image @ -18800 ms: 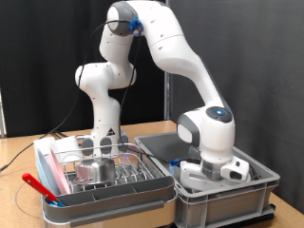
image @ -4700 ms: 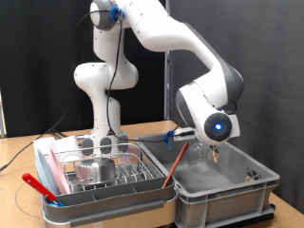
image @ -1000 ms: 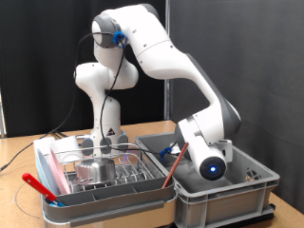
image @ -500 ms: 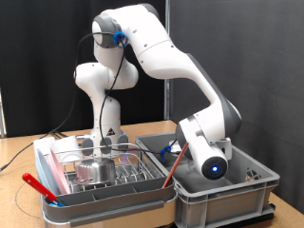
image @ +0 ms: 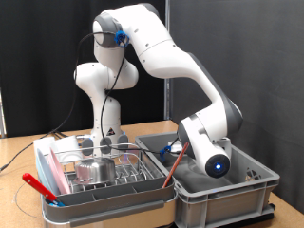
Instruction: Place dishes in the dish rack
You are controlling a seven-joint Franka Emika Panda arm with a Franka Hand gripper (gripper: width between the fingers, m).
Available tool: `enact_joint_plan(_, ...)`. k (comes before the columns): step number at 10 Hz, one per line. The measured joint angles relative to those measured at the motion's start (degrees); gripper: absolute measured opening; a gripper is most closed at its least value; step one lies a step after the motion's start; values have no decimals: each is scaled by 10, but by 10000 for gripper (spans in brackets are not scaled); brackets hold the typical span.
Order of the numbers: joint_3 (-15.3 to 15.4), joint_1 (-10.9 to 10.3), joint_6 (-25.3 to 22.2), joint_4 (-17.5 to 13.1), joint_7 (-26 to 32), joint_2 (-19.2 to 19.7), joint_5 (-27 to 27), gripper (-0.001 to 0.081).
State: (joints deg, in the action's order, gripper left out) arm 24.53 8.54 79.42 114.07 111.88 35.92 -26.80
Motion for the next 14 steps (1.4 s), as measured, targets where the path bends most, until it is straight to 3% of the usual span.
enact_joint_plan(4, 0, -1, 4, 1, 0, -1, 4, 799)
enact_joint_plan(5, 0, -1, 3, 1, 0, -1, 3, 634)
enact_joint_plan(6, 0, 0, 1, 1, -1, 0, 0, 634)
enact_joint_plan(7, 0, 1, -2, 0, -1, 0, -4, 500)
enact_joint_plan(8, -1, 1, -5, -1, -1, -1, -7, 315)
enact_joint_plan(9, 0, 2, -7, -3, -1, -1, -9, 315)
enact_joint_plan(10, 0, 2, -8, -5, 0, -1, -13, 181)
enact_joint_plan(11, -1, 2, -8, -6, 0, -1, -12, 181)
enact_joint_plan(12, -1, 2, -8, -6, 0, -1, -12, 104)
enact_joint_plan(14, -1, 2, -8, -6, 0, -1, -12, 104)
